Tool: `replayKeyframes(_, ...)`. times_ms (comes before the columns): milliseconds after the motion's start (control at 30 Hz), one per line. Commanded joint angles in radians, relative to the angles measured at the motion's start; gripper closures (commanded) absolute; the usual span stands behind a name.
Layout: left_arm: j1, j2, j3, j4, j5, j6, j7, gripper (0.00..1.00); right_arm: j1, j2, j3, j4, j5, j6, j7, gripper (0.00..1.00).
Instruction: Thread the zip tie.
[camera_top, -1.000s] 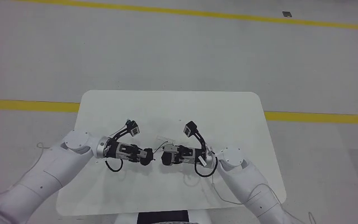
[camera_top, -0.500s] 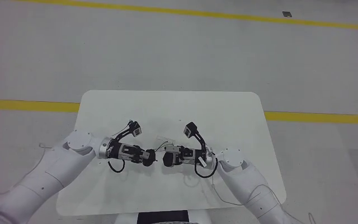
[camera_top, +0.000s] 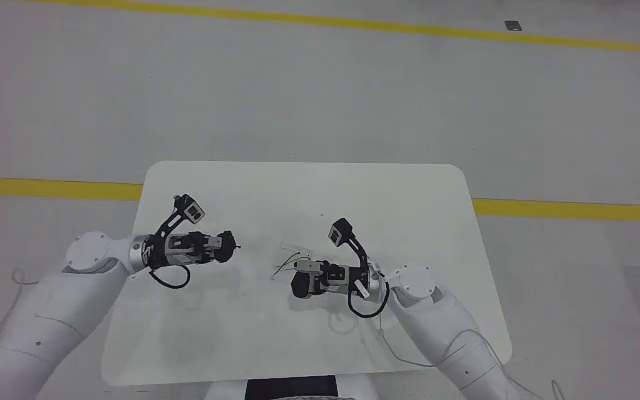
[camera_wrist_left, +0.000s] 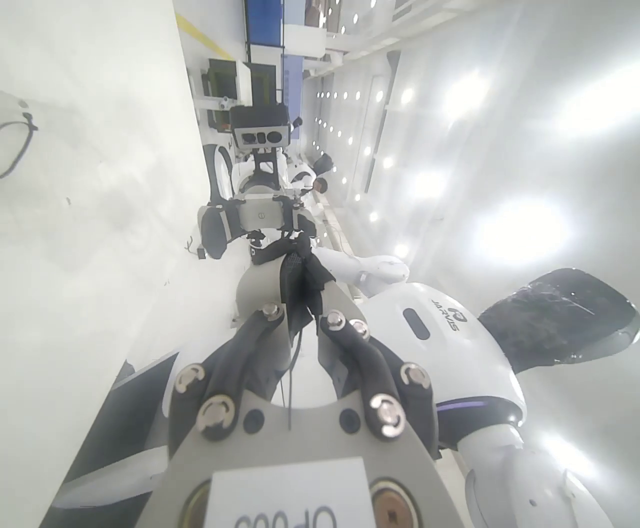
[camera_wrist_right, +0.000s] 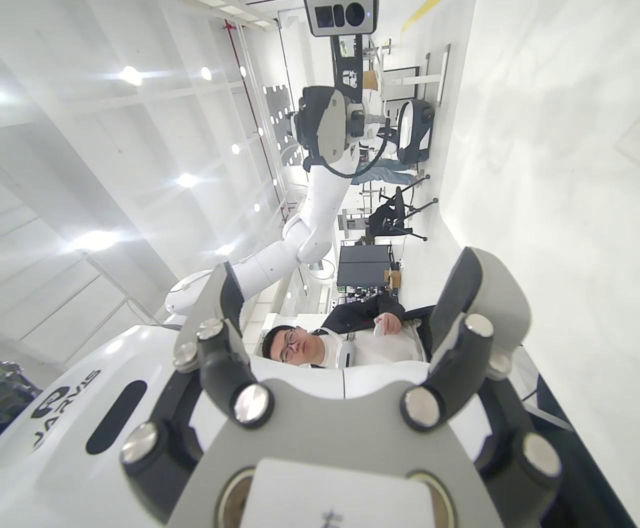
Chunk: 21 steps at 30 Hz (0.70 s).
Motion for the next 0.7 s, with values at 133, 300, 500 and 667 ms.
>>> replayKeyframes(133, 0.019, -0.021, -0.050, -0.011, 0.029, 0.000, 0.000, 1.00, 0.000, 0.000, 0.000, 0.000, 0.000, 0.000, 0.000, 0.00)
replayKeyframes(300, 0.019, -0.046, -0.074, -0.043, 0.045, 0.000, 0.000, 1.00, 0.000, 0.000, 0.000, 0.000, 0.000, 0.000, 0.000, 0.00)
replayKeyframes(500, 0.024, -0.053, -0.084, -0.054, 0.054, 0.000, 0.000, 1.00, 0.000, 0.000, 0.000, 0.000, 0.000, 0.000, 0.000, 0.00)
replayKeyframes(667, 0.024, -0.054, -0.085, -0.063, 0.062, 0.000, 0.026, 1.00, 0.000, 0.000, 0.000, 0.000, 0.000, 0.000, 0.000, 0.00)
